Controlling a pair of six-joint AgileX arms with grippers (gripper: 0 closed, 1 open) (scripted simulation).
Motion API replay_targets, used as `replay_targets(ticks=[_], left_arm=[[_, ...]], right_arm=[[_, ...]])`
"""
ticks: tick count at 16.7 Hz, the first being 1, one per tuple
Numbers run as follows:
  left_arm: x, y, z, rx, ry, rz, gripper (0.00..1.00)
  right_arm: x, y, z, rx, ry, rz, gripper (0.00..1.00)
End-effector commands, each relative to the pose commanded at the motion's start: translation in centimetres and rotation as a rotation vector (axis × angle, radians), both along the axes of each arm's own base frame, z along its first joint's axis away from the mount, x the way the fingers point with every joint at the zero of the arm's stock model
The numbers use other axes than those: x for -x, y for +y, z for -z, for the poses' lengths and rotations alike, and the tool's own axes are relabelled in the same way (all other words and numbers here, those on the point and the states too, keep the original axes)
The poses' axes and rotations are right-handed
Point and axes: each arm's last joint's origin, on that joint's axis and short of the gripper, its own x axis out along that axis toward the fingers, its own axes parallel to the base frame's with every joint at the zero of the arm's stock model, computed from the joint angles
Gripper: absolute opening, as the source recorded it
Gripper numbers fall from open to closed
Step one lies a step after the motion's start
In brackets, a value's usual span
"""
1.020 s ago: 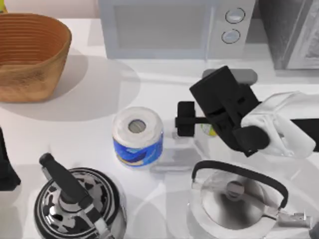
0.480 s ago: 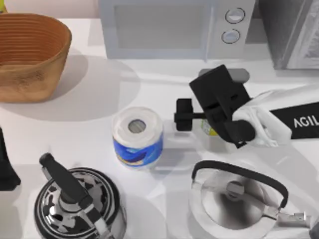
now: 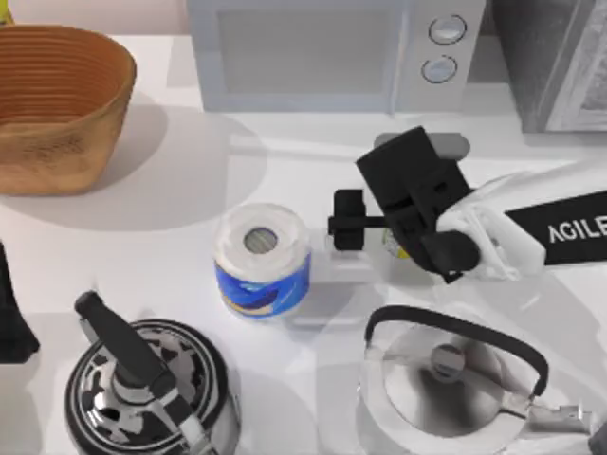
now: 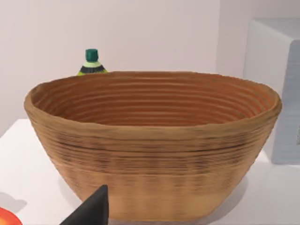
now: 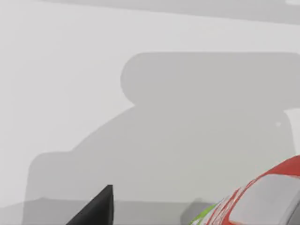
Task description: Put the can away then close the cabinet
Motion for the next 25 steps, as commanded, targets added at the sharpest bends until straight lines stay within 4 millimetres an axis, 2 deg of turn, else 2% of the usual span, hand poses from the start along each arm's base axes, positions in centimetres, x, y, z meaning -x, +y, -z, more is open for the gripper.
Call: replay_targets(ticks=[11,21,23,25], left_arm=[[0.0,0.0,0.0,0.0,0.0,0.0,1.0],[0.0,0.0,0.0,0.0,0.0,0.0,1.0],[0.0,0.0,0.0,0.0,0.0,0.0,1.0],[0.0,0.0,0.0,0.0,0.0,0.0,1.0]], right_arm=[[0.0,0.0,0.0,0.0,0.0,0.0,0.02],[0.0,0.0,-0.1,-0.002,-0.002,0.0,0.0],[-0.4,0.1,-1.2,-0.005,-0.006,0.006,0.0],[-0.8,0.4,-3.1,-0.005,-0.006,0.006,0.0]])
